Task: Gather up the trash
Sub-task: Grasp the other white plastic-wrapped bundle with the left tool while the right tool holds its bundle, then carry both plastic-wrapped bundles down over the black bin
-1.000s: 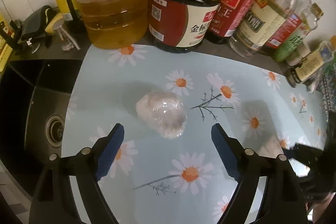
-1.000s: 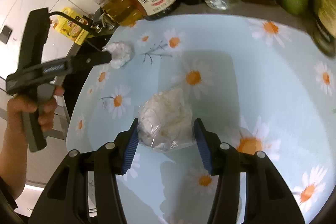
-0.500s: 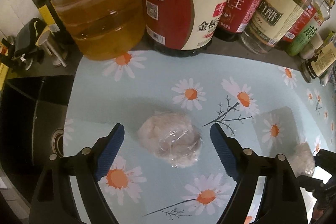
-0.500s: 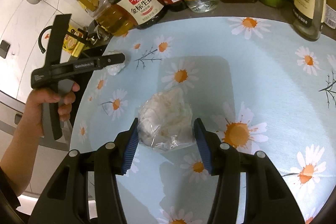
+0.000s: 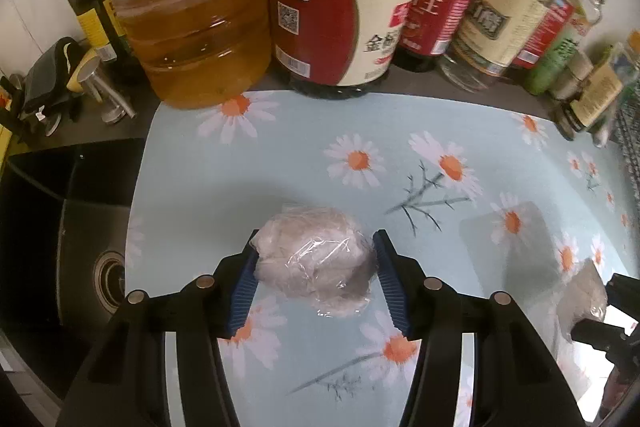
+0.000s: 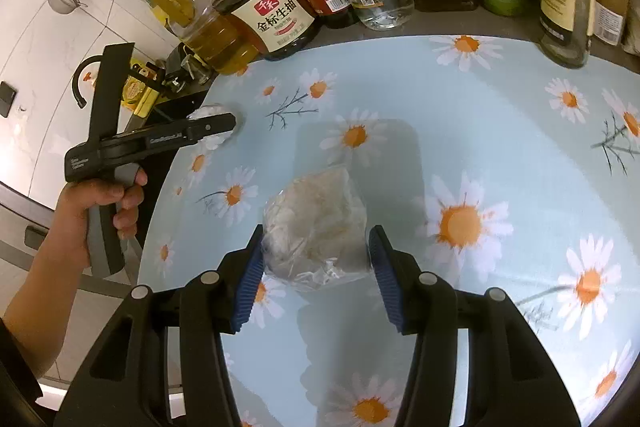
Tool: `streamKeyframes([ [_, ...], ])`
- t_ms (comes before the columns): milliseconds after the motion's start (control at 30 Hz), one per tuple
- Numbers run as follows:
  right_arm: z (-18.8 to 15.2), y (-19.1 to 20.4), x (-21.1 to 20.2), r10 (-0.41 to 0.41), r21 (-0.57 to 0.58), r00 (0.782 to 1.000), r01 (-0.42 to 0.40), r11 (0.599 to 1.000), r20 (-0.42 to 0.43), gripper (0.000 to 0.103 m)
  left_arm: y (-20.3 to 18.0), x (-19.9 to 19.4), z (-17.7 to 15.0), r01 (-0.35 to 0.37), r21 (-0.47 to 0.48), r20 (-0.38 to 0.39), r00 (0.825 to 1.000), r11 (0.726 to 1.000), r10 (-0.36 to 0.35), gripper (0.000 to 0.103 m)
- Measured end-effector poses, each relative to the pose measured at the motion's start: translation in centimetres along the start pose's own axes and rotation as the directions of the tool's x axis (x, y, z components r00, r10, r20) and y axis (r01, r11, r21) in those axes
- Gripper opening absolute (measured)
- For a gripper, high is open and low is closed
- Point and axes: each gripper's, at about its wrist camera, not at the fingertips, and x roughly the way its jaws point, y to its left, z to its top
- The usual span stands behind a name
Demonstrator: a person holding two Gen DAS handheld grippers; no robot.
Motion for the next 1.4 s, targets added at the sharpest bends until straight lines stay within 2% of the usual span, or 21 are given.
streamKeyframes([
  [567,-5.0,5.7,-2.7,-0.063,-0.017,0.996,0.064,0.998,0.062,0.052,-1.4,-7.8,-9.2,0.125,0.061,0.069,0.989,0.990,-0.129,0.053],
  [1200,-13.3,12.8,-3.0,-0.084,-0.028,0.994,0.086,0.996,0.075,0.052,-0.9,-12.5,-20.7,0.228,0.105,0.046,0.971,0.968,-0.234,0.053],
  [1400,-15.9,14.9,-2.6,-0.076,-0.025,0.995,0.078,0.997,0.070,0.052,-0.3,-12.7,-23.9,0.253,0.102,0.026,0.966,0.962,-0.257,0.053],
])
